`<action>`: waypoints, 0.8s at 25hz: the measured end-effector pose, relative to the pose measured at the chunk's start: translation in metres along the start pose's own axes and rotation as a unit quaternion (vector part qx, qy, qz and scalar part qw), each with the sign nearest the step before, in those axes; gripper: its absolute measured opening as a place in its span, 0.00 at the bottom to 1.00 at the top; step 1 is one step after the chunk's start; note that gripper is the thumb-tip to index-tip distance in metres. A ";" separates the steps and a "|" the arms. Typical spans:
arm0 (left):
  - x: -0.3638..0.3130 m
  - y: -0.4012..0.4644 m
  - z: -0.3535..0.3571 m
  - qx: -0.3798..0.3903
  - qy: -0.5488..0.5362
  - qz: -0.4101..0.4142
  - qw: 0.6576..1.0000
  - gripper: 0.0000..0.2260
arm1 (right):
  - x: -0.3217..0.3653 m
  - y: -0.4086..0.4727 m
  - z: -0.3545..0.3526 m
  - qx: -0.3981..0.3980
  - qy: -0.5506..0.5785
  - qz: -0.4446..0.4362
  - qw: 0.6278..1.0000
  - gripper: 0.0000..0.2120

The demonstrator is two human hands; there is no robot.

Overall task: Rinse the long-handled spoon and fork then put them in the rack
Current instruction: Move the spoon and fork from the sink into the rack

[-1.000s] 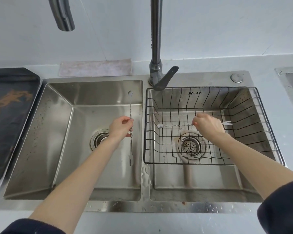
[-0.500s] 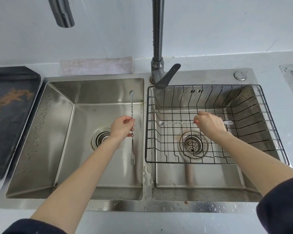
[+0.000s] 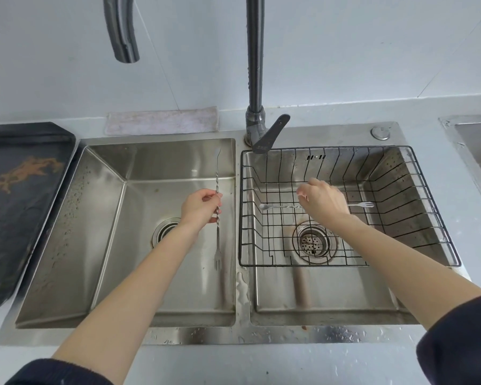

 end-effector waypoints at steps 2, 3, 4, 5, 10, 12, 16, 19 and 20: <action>-0.008 -0.005 0.001 0.009 -0.004 0.016 1.000 0.02 | 0.024 -0.004 -0.010 -0.021 0.037 -0.026 0.999 0.13; -0.012 -0.008 0.002 0.015 -0.014 0.024 0.999 0.02 | 0.035 -0.006 -0.016 -0.028 0.070 -0.037 0.997 0.12; -0.017 -0.011 0.003 0.020 -0.031 0.031 0.999 0.03 | 0.046 -0.009 -0.021 -0.032 0.106 -0.046 0.993 0.12; -0.021 -0.013 0.005 0.023 -0.050 0.037 0.998 0.04 | 0.057 -0.012 -0.025 -0.032 0.139 -0.055 0.988 0.12; -0.035 -0.027 0.013 0.033 -0.088 0.062 0.994 0.04 | 0.097 -0.033 -0.034 -0.018 0.220 -0.095 0.971 0.12; -0.035 -0.029 0.016 0.030 -0.075 0.066 0.995 0.04 | 0.103 -0.040 -0.034 -0.015 0.230 -0.099 0.968 0.12; -0.032 -0.029 0.022 0.026 -0.060 0.061 0.996 0.05 | 0.103 -0.045 -0.033 -0.013 0.217 -0.085 0.972 0.09; -0.032 -0.031 0.026 0.033 -0.055 0.062 0.996 0.04 | 0.101 -0.046 -0.033 -0.004 0.222 -0.079 0.972 0.09; -0.031 -0.031 0.027 0.037 -0.056 0.060 0.996 0.04 | 0.100 -0.047 -0.032 -0.003 0.223 -0.078 0.972 0.09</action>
Point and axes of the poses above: each hand's wrist, its own y-axis towards the middle knuckle, its own z-axis out of the palm, x = y × z, the point moved 3 cm from there along y, towards the middle knuckle, and after that the axes turned 12 degrees about x, right-handed, at the moved point
